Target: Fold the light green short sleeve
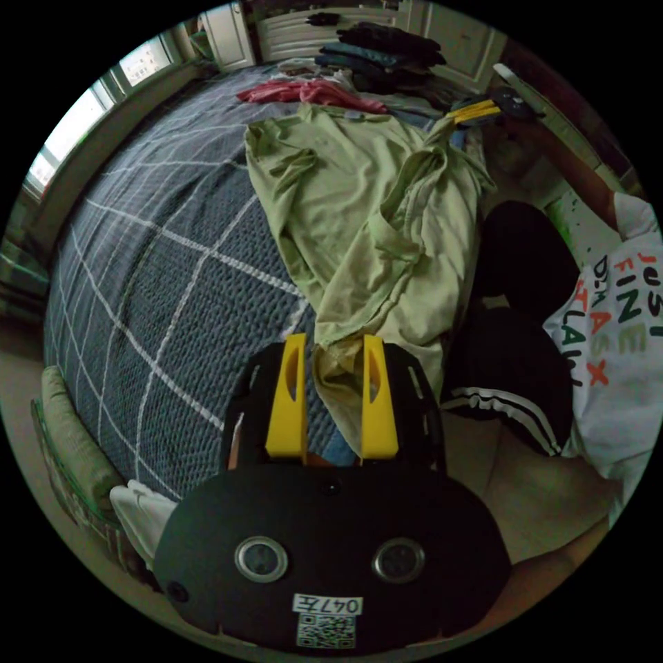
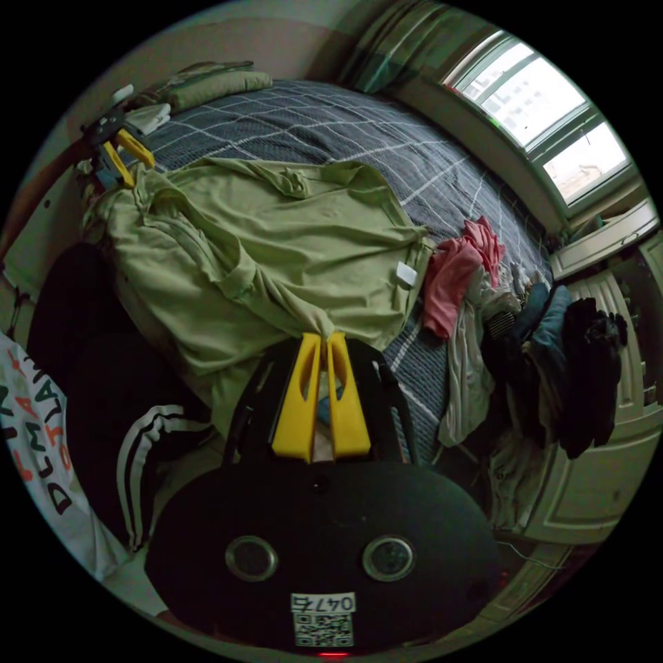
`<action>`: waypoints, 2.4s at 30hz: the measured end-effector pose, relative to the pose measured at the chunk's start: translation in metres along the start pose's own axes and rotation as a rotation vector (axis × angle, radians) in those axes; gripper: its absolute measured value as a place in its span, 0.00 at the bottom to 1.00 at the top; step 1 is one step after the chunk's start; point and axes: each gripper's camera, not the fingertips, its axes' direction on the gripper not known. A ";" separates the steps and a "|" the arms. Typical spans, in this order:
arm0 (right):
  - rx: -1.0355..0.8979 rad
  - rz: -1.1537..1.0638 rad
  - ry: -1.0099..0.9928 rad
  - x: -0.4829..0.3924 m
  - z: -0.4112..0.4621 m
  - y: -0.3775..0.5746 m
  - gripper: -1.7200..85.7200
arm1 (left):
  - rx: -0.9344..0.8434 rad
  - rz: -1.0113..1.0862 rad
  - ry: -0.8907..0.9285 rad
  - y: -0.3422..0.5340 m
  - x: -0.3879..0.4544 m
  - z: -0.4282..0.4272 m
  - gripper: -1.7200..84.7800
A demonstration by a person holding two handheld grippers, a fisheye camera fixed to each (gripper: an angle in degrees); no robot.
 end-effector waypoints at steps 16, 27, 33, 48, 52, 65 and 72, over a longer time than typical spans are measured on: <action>0.138 -0.116 0.218 -0.027 -0.220 0.028 0.02 | 0.436 -0.244 -0.242 0.064 0.151 -0.239 0.01; 0.337 -0.168 0.461 -0.071 -0.402 0.055 0.02 | 0.710 -0.358 -0.530 0.101 0.245 -0.379 0.01; 0.266 -0.182 0.324 -0.015 -0.361 -0.037 0.02 | 0.487 -0.485 -0.375 0.055 0.159 -0.373 0.01; 0.547 0.088 0.765 0.079 -0.340 -0.197 0.02 | 0.735 -0.580 -0.901 -0.013 0.097 -0.457 0.01; 0.484 -0.030 0.646 0.061 -0.290 -0.176 0.02 | 0.614 -0.483 -0.754 0.008 0.113 -0.411 0.01; 0.085 -0.341 0.168 -0.092 0.113 -0.072 0.02 | -0.139 -0.389 -0.352 0.056 0.141 -0.069 0.01; 0.043 -0.299 0.019 -0.108 0.215 -0.051 0.02 | -0.119 -0.444 -0.237 0.104 0.134 -0.015 0.01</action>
